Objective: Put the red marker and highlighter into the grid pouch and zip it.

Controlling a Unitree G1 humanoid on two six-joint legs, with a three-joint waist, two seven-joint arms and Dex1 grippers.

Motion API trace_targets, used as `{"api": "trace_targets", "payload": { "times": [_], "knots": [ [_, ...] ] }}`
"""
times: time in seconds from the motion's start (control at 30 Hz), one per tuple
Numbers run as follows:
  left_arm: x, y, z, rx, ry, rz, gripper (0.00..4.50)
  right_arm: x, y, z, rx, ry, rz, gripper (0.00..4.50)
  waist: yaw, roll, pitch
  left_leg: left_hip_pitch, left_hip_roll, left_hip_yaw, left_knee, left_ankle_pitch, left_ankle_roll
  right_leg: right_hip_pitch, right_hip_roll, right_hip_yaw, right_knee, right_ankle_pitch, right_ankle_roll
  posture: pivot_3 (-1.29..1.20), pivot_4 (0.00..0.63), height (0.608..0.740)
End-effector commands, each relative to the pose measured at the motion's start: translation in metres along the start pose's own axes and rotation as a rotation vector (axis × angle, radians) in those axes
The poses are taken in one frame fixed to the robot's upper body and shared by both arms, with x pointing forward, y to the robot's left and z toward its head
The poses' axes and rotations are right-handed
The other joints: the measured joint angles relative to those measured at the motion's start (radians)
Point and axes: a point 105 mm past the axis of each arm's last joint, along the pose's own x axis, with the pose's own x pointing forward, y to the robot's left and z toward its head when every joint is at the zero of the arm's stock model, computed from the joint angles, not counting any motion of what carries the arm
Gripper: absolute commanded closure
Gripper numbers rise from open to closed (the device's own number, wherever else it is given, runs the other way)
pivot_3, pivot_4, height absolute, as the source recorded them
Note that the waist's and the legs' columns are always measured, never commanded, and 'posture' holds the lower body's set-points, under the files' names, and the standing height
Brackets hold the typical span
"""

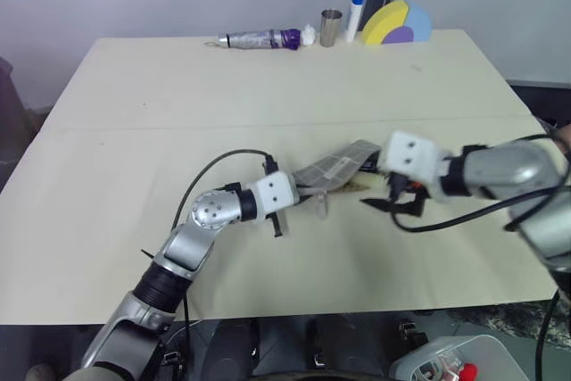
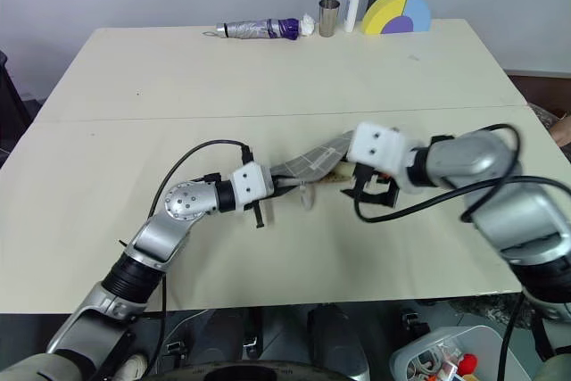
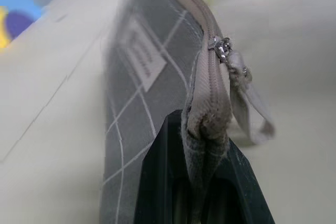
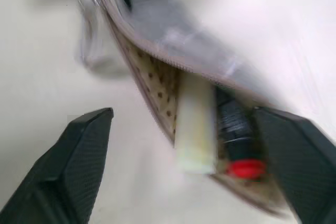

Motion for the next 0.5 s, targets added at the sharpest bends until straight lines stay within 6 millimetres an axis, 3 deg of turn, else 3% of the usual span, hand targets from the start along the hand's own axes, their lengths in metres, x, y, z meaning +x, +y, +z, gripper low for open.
{"api": "trace_targets", "payload": {
  "times": [0.03,0.17,0.27,0.5],
  "knots": [
    [-0.001,0.021,0.017,-0.155,-0.076,0.12,4.5,-0.028,-0.013,0.028,0.043,-0.14,-0.069,0.02,0.0,0.0,0.0,0.0,0.0,0.0,0.0,0.0,0.0,0.0,0.0,0.0,0.0,0.0,0.0,0.0,0.15,0.74],
    [0.009,0.04,0.034,-0.377,-0.169,0.229,4.5,-0.025,0.005,0.031,0.149,-0.21,-0.009,0.02,0.001,-0.001,0.0,0.0,0.0,-0.002,0.001,0.0,0.0,0.001,0.0,-0.001,0.0,0.0,0.0,0.0,0.15,0.74],
    [0.014,0.043,0.042,-0.446,-0.204,0.238,4.5,0.0,0.021,0.029,0.228,-0.225,0.013,0.02,-0.003,-0.001,0.0,-0.002,-0.001,-0.003,0.001,0.0,0.0,0.0,0.001,-0.001,0.0,0.0,0.0,0.0,0.15,0.74],
    [0.021,0.039,0.055,-0.535,-0.252,0.215,4.5,0.057,0.019,0.023,0.456,-0.242,-0.089,0.02,-0.003,-0.001,0.0,-0.006,-0.001,-0.003,0.002,0.001,-0.001,-0.005,0.001,-0.001,0.002,0.0,0.0,0.0,0.15,0.74]
  ]
}}
